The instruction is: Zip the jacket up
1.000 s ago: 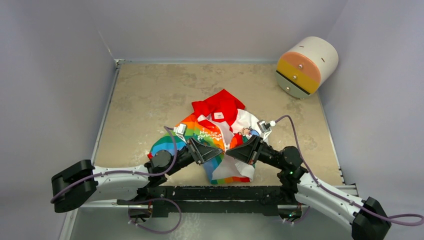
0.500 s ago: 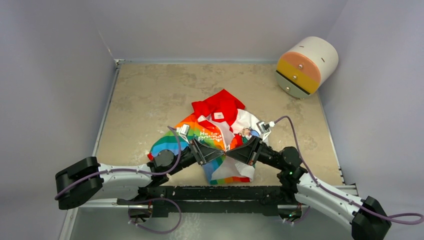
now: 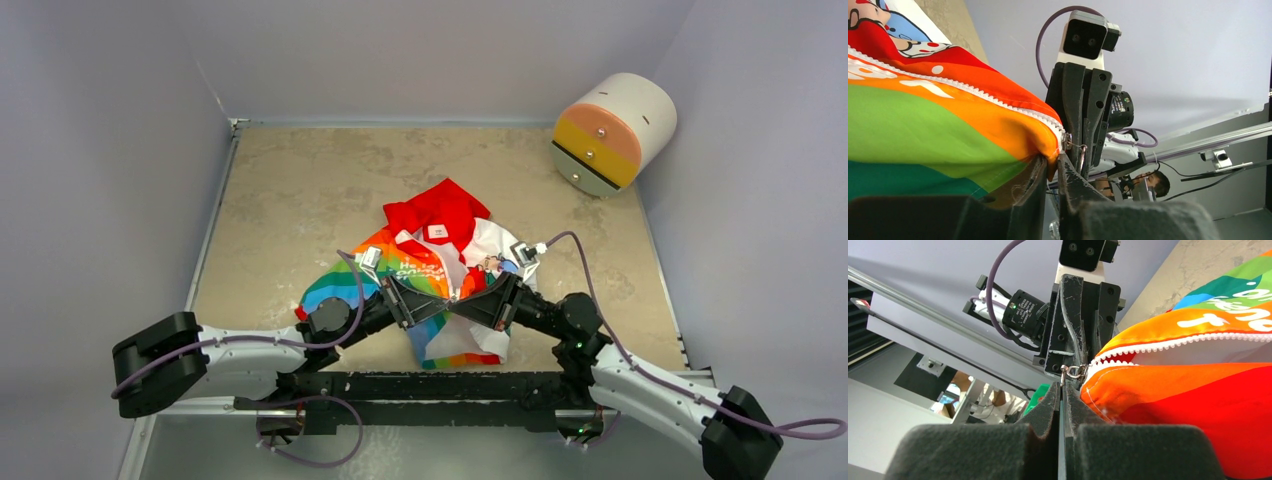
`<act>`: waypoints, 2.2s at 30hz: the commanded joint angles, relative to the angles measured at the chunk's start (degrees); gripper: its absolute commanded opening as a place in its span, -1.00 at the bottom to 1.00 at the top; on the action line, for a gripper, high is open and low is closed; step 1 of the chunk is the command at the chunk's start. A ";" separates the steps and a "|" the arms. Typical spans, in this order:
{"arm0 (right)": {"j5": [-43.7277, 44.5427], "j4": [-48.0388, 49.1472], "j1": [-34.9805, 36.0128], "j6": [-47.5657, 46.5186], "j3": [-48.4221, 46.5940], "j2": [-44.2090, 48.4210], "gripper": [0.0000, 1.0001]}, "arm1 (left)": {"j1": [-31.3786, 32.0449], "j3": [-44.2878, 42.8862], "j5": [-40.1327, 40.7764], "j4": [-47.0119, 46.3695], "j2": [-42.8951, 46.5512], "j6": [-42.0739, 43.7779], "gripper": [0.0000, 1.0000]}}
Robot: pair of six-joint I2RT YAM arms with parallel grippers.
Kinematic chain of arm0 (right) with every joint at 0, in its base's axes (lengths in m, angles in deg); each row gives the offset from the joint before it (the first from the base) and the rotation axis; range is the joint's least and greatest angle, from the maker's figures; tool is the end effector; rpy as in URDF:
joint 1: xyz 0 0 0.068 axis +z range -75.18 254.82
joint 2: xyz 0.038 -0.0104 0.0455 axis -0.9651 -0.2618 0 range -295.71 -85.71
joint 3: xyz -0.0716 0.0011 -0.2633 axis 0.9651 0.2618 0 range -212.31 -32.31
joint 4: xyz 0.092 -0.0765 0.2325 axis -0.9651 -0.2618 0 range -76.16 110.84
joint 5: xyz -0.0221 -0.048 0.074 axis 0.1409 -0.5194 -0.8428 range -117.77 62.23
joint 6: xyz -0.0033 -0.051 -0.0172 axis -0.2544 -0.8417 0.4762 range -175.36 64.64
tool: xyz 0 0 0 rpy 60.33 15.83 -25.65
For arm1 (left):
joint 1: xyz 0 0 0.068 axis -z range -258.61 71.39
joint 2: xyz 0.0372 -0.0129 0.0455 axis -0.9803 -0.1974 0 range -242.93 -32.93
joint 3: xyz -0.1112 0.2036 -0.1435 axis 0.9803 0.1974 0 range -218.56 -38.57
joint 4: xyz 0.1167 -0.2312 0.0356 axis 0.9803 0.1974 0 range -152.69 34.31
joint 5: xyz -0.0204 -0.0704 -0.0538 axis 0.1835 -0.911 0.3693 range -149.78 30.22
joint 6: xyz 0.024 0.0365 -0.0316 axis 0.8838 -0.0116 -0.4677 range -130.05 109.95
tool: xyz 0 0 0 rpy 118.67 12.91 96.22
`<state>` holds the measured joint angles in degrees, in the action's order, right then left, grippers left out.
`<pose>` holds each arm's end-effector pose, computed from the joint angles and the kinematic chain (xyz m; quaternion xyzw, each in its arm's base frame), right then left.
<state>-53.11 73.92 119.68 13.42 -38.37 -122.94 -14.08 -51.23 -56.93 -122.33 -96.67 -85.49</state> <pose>0.0948 0.1159 0.2374 -0.0646 0.5720 0.7438 0.3397 0.0927 -0.1907 0.2136 -0.0807 0.6474 -0.7064 0.2745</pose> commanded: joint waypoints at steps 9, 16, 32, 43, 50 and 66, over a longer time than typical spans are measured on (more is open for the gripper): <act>0.06 4.63 0.67 0.91 -0.55 -0.15 -1.00 | -0.20 -1.53 -0.72 1.82 3.80 3.21 -1.00; 2.73 0.69 0.62 0.35 -3.77 0.16 -1.00 | -0.17 -1.22 -2.49 11.06 7.62 7.07 -1.00; 9.30 0.15 0.67 1.72 -6.86 -5.34 -1.00 | 0.29 -1.99 -7.35 18.74 5.00 12.08 -1.00; 13.80 -3.55 0.65 2.20 -9.06 -8.63 -1.00 | 1.25 0.09 -7.53 23.18 5.55 12.40 -1.00; 18.09 -2.29 0.51 -0.31 -12.69 -12.87 -1.00 | 4.49 2.06 -6.94 22.85 5.38 10.22 -1.00; 14.80 -0.39 -6.22 -11.90 -28.95 -32.29 -1.00 | 6.57 4.11 -4.92 24.18 6.79 8.47 -1.00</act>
<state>-39.69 66.81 116.03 6.27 -61.43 -154.11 -8.73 -48.37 -60.06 -98.96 -91.12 -76.27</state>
